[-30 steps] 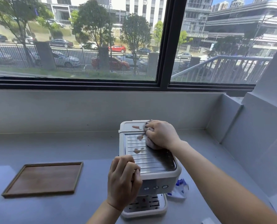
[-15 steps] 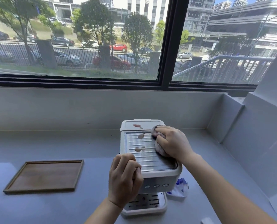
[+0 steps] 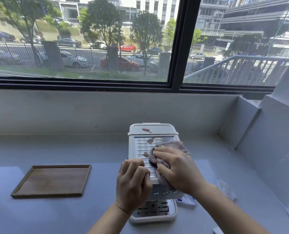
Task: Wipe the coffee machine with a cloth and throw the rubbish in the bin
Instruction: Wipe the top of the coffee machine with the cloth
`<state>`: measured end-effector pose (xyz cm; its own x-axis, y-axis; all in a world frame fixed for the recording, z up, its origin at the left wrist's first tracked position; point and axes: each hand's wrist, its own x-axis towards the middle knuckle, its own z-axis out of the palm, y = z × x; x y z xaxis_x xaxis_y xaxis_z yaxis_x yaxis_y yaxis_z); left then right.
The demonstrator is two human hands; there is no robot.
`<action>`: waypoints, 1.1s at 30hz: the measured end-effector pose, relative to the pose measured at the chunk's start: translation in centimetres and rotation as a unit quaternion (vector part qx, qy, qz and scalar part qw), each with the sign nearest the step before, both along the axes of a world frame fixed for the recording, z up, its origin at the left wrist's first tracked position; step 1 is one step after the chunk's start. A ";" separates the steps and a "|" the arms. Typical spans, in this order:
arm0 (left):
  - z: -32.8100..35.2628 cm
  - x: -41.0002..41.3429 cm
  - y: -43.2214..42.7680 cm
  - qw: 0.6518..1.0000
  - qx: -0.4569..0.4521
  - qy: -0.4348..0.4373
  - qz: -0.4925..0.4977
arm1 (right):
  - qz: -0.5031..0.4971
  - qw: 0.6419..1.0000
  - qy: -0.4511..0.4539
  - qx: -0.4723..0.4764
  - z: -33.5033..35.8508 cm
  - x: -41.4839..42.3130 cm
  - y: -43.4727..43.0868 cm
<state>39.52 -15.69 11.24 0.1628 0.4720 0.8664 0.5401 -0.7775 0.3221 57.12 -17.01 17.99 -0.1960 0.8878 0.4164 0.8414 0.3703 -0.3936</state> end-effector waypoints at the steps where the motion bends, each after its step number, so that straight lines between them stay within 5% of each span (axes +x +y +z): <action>1: 0.0 0.0 0.0 1.000 0.001 -0.003 0.000 | 0.004 1.000 -0.005 -0.013 0.2 0.1 0.1; 5: -0.1 0.0 0.1 1.000 -0.001 -0.007 0.003 | -0.053 0.998 -0.043 -0.013 1.2 0.2 1.4; 9: -0.2 0.0 0.1 1.000 -0.005 -0.005 -0.004 | 0.027 0.998 -0.033 -0.039 0.7 0.2 0.0; 14: -0.2 0.1 0.0 1.000 -0.008 -0.007 0.008 | -0.054 0.998 -0.016 -0.008 1.6 1.0 1.2; 18: -0.2 -0.1 0.0 1.000 -0.007 -0.003 -0.002 | 0.040 0.997 -0.053 -0.041 0.9 0.7 -0.5; 22: -0.2 0.0 0.0 1.000 -0.008 -0.006 0.005 | -0.015 0.999 -0.022 -0.036 1.8 0.3 1.2; 27: -0.1 0.0 -0.1 1.000 -0.016 -0.014 0.010 | 0.081 0.993 -0.051 -0.068 1.7 -1.4 0.8; 33: -0.1 -0.1 -0.1 1.000 -0.010 -0.007 0.006 | -0.065 0.996 -0.063 -0.003 1.5 0.5 0.1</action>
